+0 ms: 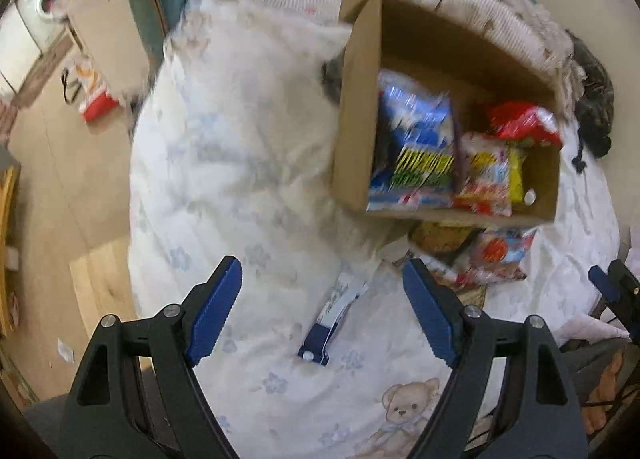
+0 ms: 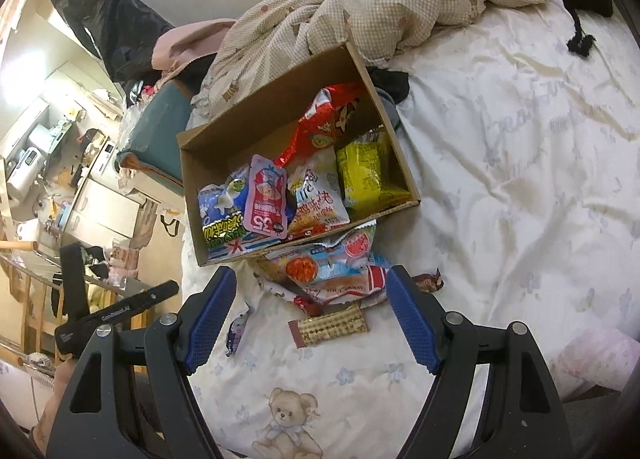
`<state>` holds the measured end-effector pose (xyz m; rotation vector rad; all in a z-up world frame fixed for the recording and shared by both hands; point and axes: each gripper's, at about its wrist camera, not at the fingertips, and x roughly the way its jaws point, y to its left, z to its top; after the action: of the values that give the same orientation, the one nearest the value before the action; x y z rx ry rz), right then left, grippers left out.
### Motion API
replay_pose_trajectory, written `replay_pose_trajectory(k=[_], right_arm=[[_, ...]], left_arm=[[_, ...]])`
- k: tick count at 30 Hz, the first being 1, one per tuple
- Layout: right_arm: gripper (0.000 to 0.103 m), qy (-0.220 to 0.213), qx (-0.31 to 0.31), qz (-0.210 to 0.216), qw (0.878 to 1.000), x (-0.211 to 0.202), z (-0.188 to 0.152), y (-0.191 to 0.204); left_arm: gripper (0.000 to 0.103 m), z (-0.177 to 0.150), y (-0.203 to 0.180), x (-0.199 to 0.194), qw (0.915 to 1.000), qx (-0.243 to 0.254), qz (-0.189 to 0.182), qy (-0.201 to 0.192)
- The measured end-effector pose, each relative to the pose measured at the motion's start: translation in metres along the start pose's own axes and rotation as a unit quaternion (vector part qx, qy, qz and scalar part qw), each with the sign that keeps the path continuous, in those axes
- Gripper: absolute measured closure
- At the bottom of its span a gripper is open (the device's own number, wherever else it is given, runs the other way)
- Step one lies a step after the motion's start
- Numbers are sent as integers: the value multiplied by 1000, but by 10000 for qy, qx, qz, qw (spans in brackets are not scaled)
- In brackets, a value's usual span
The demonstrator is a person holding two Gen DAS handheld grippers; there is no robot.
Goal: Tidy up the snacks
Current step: 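Grasp the white stick packet with left tool while right tool grasps wafer bar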
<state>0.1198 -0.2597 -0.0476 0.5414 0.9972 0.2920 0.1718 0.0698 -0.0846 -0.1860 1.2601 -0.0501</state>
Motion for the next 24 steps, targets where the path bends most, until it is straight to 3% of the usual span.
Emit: replay_pose_trajectory(k=[4, 9, 16, 17, 21, 24], right_arm=[[23, 35, -19, -45, 10000, 6, 1, 1], [23, 62, -55, -53, 10000, 11, 3, 3], [23, 98, 5, -77, 9999, 14, 3, -1], [23, 106, 15, -77, 9999, 15, 3, -1], [23, 158, -9, -139, 9998, 19, 3, -2], [23, 170, -39, -188, 9997, 21, 2, -1]], left_arm=[[30, -14, -10, 37, 9971, 342, 167, 662], [66, -30, -24, 77, 9893, 675, 347, 1245], [79, -41, -41, 98, 9820, 1067, 645, 1416], [87, -42, -41, 99, 9811, 1100, 689, 1432], [90, -45, -42, 93, 9792, 1204, 1009, 1283], [90, -44, -40, 79, 9831, 1061, 965, 1136]])
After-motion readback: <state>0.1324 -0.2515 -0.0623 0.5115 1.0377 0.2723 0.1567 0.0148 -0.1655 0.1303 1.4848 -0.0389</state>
